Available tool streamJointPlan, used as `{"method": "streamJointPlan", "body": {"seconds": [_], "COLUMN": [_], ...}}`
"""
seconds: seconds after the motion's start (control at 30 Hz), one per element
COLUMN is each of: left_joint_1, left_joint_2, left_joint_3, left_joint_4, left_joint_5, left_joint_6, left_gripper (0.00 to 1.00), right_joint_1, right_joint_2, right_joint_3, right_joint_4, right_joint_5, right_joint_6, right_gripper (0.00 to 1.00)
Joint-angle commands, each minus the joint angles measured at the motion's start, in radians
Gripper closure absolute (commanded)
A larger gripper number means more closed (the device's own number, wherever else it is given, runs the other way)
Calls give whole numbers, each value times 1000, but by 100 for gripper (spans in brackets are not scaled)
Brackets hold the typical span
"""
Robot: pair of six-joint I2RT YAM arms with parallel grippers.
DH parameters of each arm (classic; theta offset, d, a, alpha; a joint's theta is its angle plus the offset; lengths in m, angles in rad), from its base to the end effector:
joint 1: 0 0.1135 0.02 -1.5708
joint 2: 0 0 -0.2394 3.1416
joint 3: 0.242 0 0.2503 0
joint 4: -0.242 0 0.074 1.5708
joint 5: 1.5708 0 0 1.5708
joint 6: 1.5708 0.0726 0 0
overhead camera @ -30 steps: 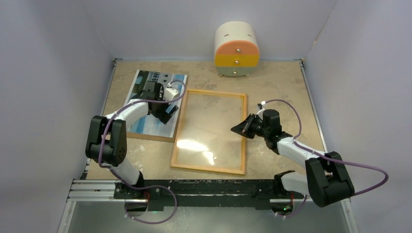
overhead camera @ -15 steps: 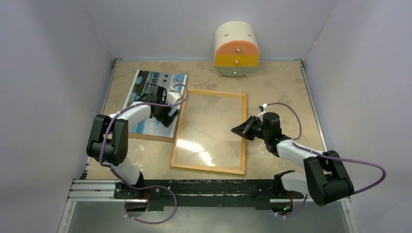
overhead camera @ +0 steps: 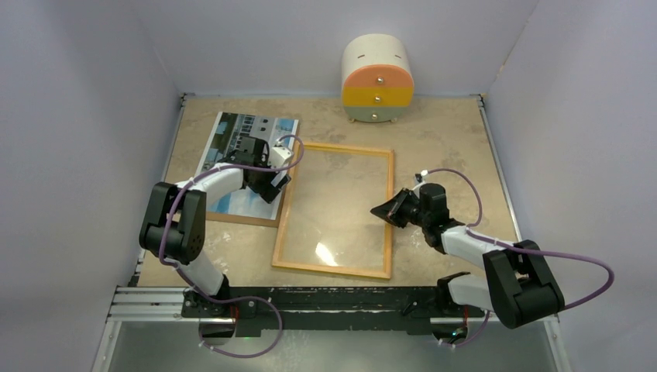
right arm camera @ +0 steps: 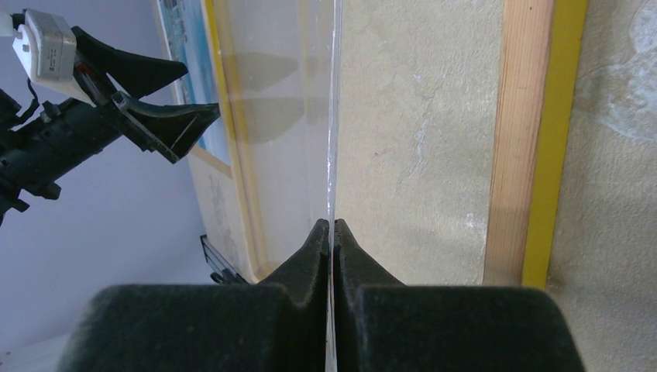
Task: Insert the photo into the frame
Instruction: Place the photo frame item in the photo frame.
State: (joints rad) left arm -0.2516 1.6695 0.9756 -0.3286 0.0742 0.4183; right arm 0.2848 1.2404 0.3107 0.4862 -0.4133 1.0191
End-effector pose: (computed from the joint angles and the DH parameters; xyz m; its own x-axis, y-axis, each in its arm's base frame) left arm 0.3329 -0.0911 0.1175 -0.6392 0.5826 -0.5020 0.5968 0.7875 0.1539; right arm 0.2439 0.1018 0.1208 -0.7315 0.5985 -0.3266 0.0334 0.5099 0.8596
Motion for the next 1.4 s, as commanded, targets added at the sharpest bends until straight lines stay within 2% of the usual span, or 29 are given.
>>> {"method": "streamJointPlan", "body": {"seconds": [0.0,0.4,1.0,1.13,1.37], "left_joint_1": [-11,-25,-69,-68,-68], "left_joint_2": [6,17,31,30,29], "left_joint_3": [-3,-10,-21,-15,-14], "left_joint_4": [23,37,43,35,37], "left_joint_5": [3,-5,9,13,-3], "left_joint_6": [-19,-17,-19,-14,-6], "left_gripper": [0,0,0,0,0], "right_joint_1": [-5,-6,7,11,10], "right_joint_2": [-9,20,78,95,97], "right_joint_3": [-13,-17,-61,-71,-47], "right_joint_4": [57,130,606,630,487], "right_joint_5": [22,-5,-189,-197,-158], "right_joint_6": [9,0,121,128,76], "right_gripper": [100,100,100,100,100]}}
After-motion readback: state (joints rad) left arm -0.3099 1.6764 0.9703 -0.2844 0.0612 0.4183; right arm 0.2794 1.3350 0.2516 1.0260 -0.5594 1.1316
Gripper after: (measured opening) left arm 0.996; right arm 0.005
